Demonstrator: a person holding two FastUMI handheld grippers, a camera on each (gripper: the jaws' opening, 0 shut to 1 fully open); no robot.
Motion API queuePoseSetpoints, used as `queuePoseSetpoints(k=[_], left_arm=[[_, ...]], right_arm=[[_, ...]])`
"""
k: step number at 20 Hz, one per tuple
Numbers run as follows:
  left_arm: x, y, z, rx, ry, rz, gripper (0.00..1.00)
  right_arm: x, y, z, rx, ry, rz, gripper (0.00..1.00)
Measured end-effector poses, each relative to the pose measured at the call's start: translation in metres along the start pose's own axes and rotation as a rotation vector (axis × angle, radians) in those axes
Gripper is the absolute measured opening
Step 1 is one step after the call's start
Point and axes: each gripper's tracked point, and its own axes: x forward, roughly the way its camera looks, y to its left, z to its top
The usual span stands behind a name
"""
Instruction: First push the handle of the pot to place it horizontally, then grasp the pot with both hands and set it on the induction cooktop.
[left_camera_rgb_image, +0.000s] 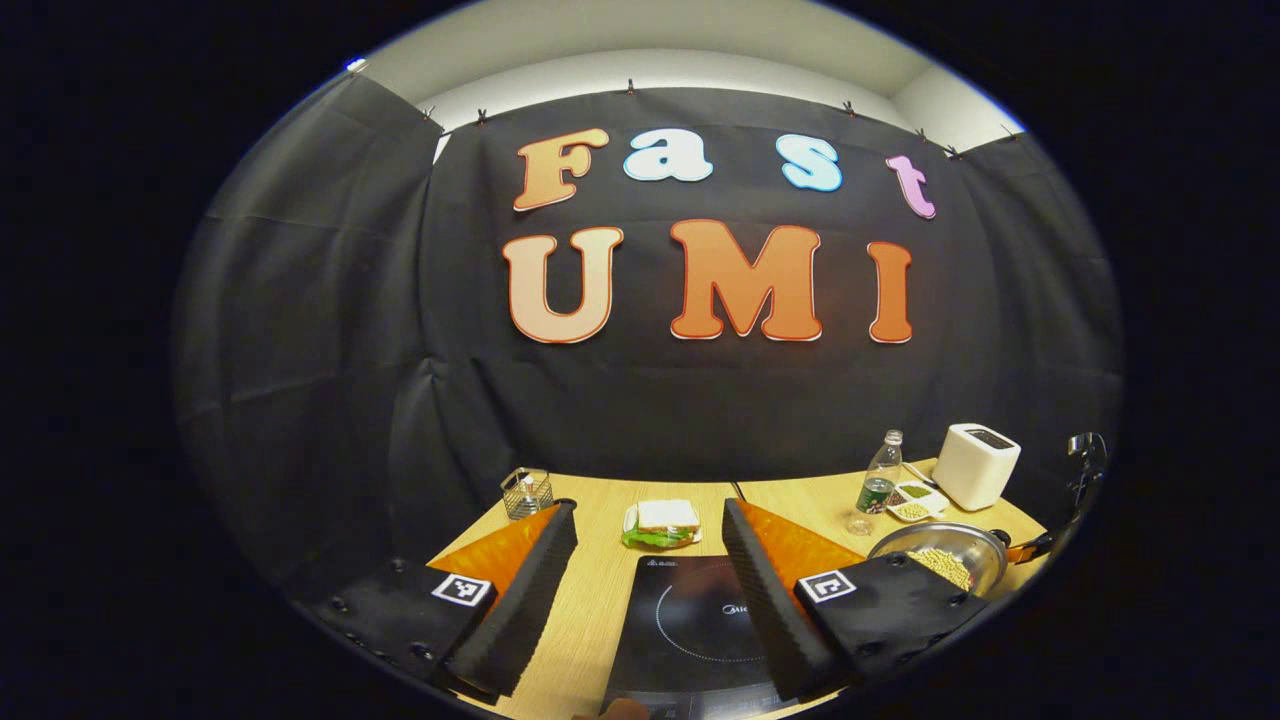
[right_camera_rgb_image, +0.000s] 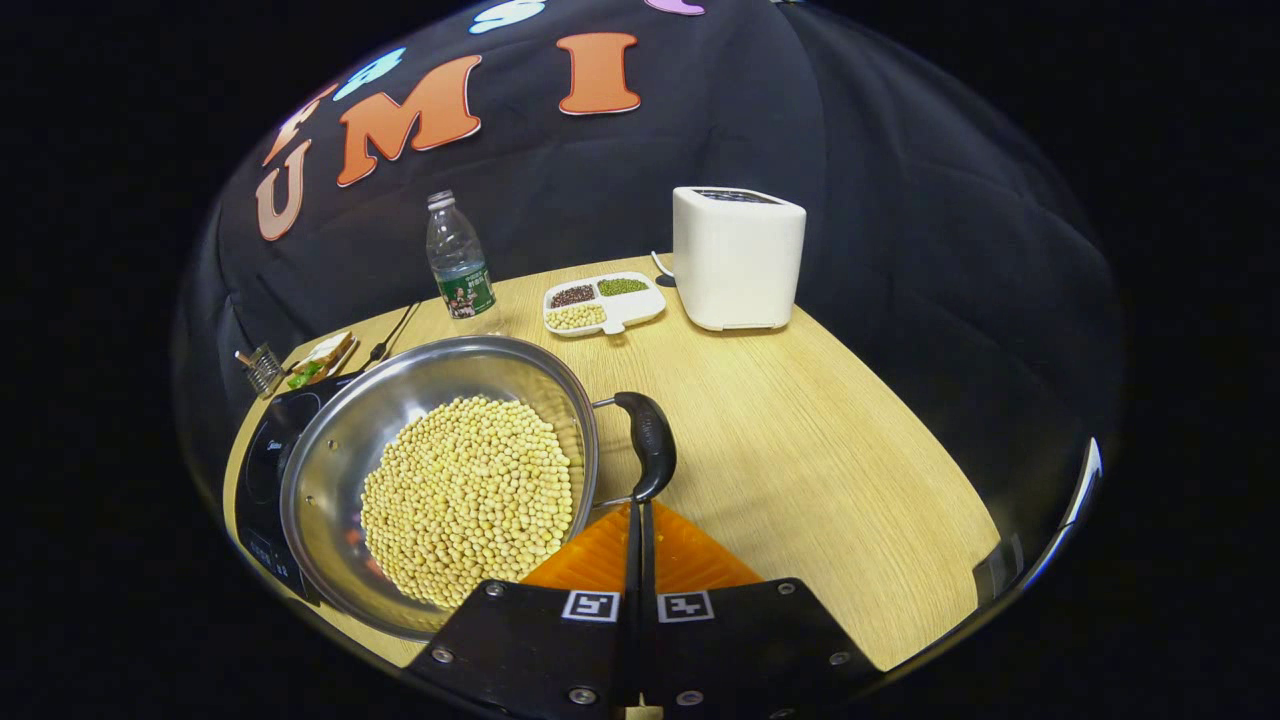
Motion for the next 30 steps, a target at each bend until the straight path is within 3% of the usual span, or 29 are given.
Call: queuePoseSetpoints(k=[5,6,7,8,16,17,18,21,22,24,26,30], left_arm=[[0.0,-0.019,-0.018,-0.004,0.013,0.005,0.92],[0.0,-0.023,-0.024,-0.01,0.02,0.005,0.96],[-0.001,-0.031,-0.029,-0.018,0.025,0.0,0.93],[-0.001,-0.037,-0.034,-0.027,0.031,-0.005,0.99],[0.003,-0.089,-0.084,-0.058,0.101,-0.052,0.96],[0.003,-0.098,-0.09,-0.055,0.107,-0.065,0.96],[0.004,-0.11,-0.096,-0.055,0.111,-0.082,0.99],[0.006,-0.144,-0.118,-0.055,0.148,-0.14,0.96],[0.007,-0.155,-0.126,-0.056,0.163,-0.158,0.96],[0.009,-0.177,-0.14,-0.055,0.191,-0.191,0.96],[0.012,-0.199,-0.158,-0.062,0.235,-0.226,0.96],[0.02,-0.224,-0.18,-0.058,0.287,-0.254,0.97]], right_arm=[[0.009,0.002,0.005,-0.016,-0.002,0.011,0.0],[0.01,0.002,0.006,-0.019,-0.004,0.015,0.0],[0.01,0.002,0.006,-0.021,-0.005,0.019,0.0],[0.01,0.001,0.007,-0.023,-0.005,0.023,0.0],[-0.007,-0.013,0.014,-0.012,-0.061,0.011,0.0],[-0.009,-0.017,0.017,-0.006,-0.081,0.006,0.03],[-0.01,-0.019,0.021,-0.003,-0.105,0.002,0.17],[-0.011,-0.028,0.034,-0.012,-0.174,-0.033,0.39],[-0.011,-0.027,0.036,-0.019,-0.186,-0.03,0.52],[-0.011,-0.022,0.039,-0.016,-0.195,-0.011,0.62],[-0.007,-0.015,0.04,-0.013,-0.198,0.008,0.69],[0.005,-0.008,0.049,-0.021,-0.224,0.022,0.73]])
